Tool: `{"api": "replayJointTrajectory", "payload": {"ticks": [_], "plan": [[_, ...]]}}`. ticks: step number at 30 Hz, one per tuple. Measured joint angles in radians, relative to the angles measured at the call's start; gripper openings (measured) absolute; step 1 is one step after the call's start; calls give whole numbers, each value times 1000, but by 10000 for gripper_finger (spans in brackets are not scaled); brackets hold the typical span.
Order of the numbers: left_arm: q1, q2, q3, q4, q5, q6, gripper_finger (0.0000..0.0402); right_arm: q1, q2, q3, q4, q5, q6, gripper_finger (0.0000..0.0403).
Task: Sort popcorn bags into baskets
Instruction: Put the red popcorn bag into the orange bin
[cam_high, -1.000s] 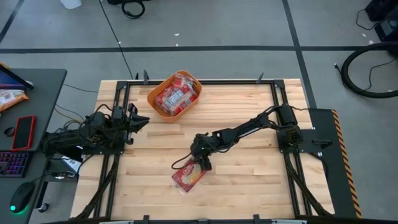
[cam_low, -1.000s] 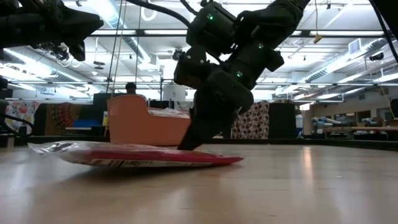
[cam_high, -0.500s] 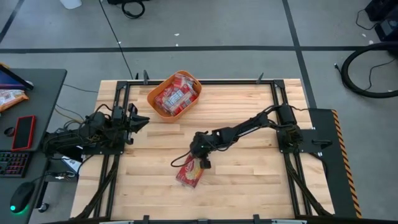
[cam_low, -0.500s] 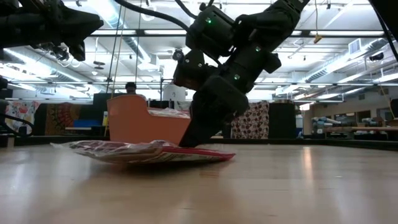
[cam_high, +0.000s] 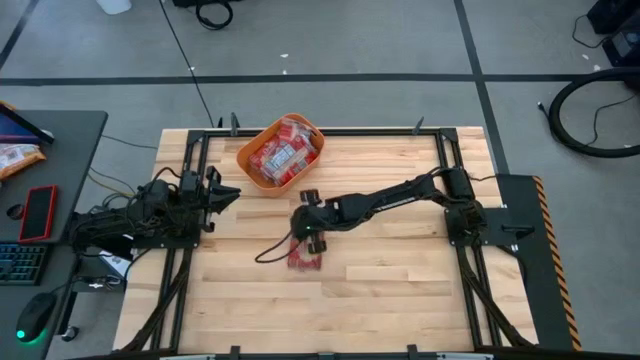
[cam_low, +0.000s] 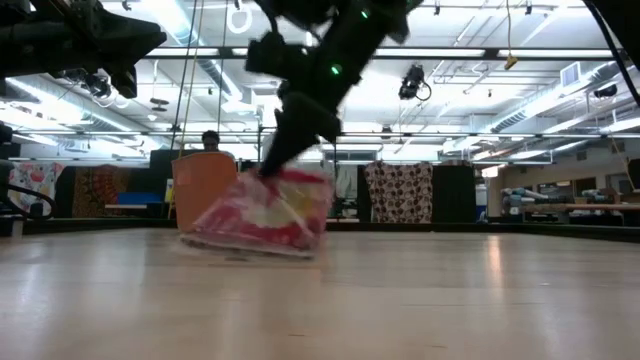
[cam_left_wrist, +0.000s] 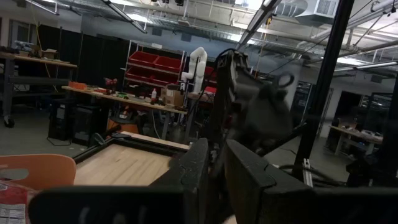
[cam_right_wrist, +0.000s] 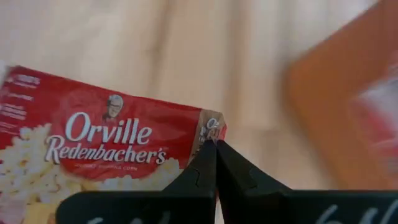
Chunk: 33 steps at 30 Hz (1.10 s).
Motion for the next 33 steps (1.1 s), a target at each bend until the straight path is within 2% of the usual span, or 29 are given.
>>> {"api": "replayJointTrajectory", "payload": {"ticks": [5,8,17,22,25,28,33], "plan": [[0,0,0,0,0,-21,57,-1,-1,119,-7,181,-152,5],[0,0,0,0,0,-21,57,-12,-2,189,-10,242,-238,5],[0,0,0,0,0,-20,57,-81,-2,377,-18,261,-423,5],[0,0,0,0,0,-19,57,-137,-4,455,8,255,-475,5],[0,0,0,0,0,-19,57,-181,-5,463,77,214,-484,5],[0,0,0,0,0,-19,57,-233,-5,463,115,104,-465,5],[0,0,0,0,0,-19,57,-319,-5,438,125,-82,-336,5]]}}
